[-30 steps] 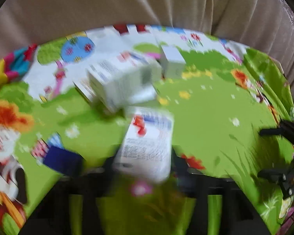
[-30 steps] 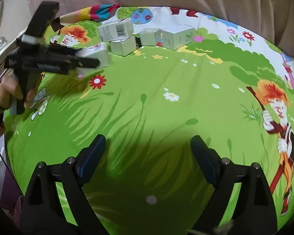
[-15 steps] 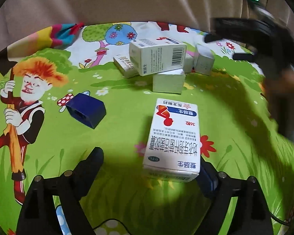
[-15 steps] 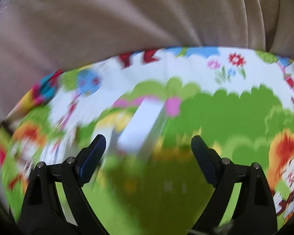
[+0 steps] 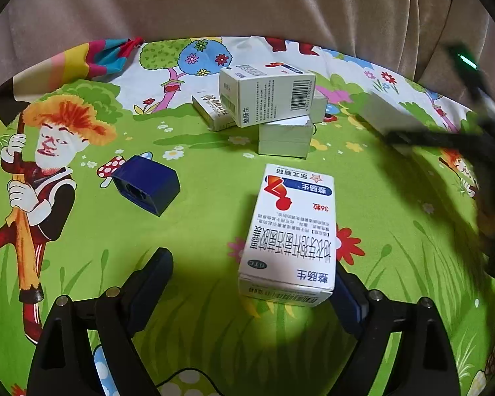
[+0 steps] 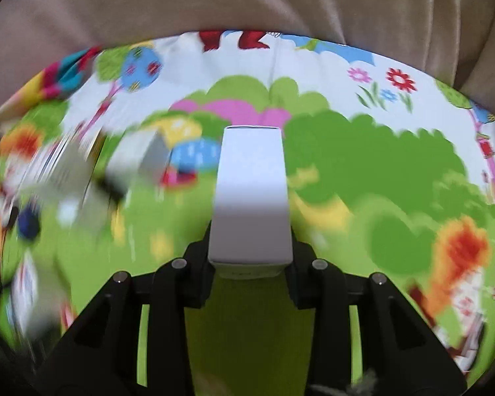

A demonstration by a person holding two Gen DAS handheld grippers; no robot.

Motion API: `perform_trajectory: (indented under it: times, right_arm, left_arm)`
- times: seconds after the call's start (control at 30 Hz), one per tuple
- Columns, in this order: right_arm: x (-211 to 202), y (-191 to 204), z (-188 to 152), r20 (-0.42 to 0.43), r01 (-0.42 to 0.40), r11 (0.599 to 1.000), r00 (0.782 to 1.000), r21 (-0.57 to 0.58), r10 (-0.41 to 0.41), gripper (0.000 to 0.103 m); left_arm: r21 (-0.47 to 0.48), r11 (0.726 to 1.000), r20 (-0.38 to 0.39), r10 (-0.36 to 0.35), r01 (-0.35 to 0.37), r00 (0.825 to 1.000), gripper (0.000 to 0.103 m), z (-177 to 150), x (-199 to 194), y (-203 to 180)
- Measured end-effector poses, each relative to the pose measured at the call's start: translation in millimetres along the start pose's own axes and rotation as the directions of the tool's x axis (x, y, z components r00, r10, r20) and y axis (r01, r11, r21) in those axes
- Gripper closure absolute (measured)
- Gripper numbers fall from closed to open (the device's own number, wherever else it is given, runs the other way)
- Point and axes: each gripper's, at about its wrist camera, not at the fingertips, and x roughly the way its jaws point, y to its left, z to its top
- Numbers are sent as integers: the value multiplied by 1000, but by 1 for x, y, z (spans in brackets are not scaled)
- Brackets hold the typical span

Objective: Organize rigid objects

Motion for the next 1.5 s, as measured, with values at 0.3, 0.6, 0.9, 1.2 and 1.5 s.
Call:
perform_trajectory:
  times: [0.3,0.6,0.9,1.2,1.5]
  right_arm:
    - [-19,-25,-32,-39,1,993,999,-119,-6,29]
    - [-17,-28,-24,-20,-43,991,999,-123,41,64]
    - [-127,-14,-119,266,-36,999,963,-12,38,64]
    - [-297,16,-189,709,48,999,704,8,-39,63]
    - [-385,58,-221,872,151,987,489,-53,-28,63]
  left_arm:
    - [58,998,-43,-30,32,999,0,11,12,-10]
    - [22,1000,-15,1,-1,1000,62,5,-4,-15]
    - [-45,999,164,16,-8,986,62,-65,-78,-65]
    - [-51,996,627,87,-71,774,61,-98,-245,-106]
    - [-64,994,797,106,-91,594,61,-120,-321,-107]
